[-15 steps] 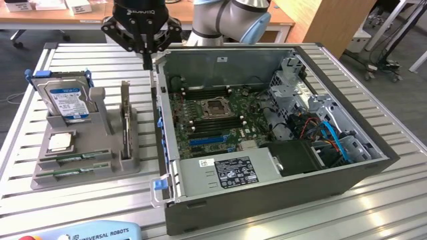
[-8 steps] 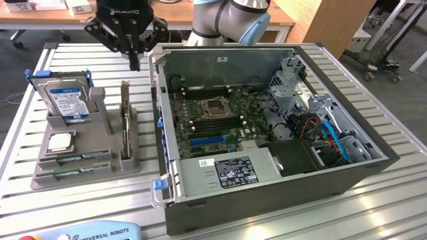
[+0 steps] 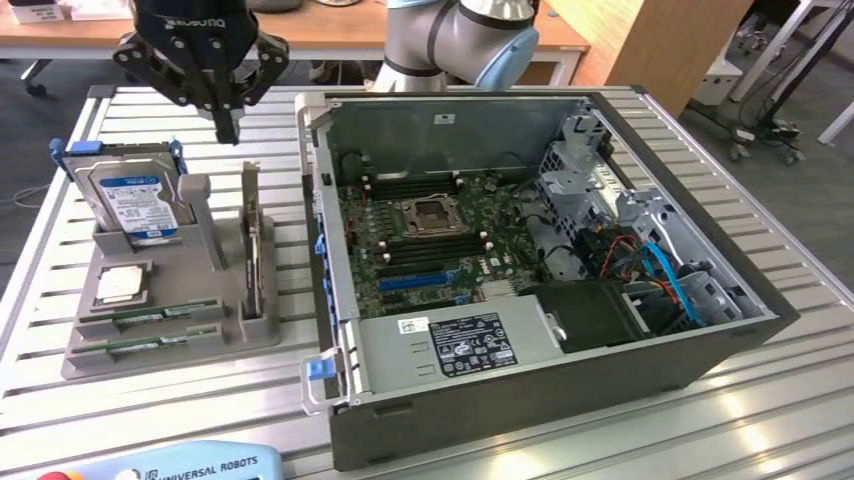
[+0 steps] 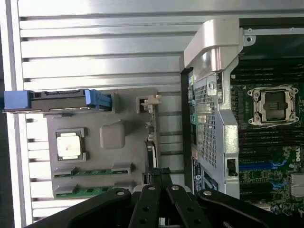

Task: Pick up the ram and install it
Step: 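Reach for the ram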

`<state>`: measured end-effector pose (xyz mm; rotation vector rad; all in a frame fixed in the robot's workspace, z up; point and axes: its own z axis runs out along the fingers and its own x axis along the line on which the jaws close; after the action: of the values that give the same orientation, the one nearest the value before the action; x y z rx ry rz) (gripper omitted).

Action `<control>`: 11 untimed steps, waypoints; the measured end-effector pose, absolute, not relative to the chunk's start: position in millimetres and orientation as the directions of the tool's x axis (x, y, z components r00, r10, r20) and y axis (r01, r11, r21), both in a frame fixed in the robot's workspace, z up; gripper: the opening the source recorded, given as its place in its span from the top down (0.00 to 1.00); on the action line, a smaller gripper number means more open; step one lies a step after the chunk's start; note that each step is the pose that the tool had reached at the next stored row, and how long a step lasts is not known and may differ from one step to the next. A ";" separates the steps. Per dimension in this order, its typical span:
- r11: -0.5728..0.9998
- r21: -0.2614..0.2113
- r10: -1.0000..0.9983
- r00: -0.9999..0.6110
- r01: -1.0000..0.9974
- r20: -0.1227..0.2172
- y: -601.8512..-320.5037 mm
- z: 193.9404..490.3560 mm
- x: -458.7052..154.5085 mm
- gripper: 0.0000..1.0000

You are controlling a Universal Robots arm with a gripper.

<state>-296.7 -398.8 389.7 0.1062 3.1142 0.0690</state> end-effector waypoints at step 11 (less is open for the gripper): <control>0.997 0.045 0.069 -0.997 0.068 -0.023 -398.9 388.9 -326.4 0.90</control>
<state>-326.4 -398.9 388.9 0.1063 3.1142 0.0690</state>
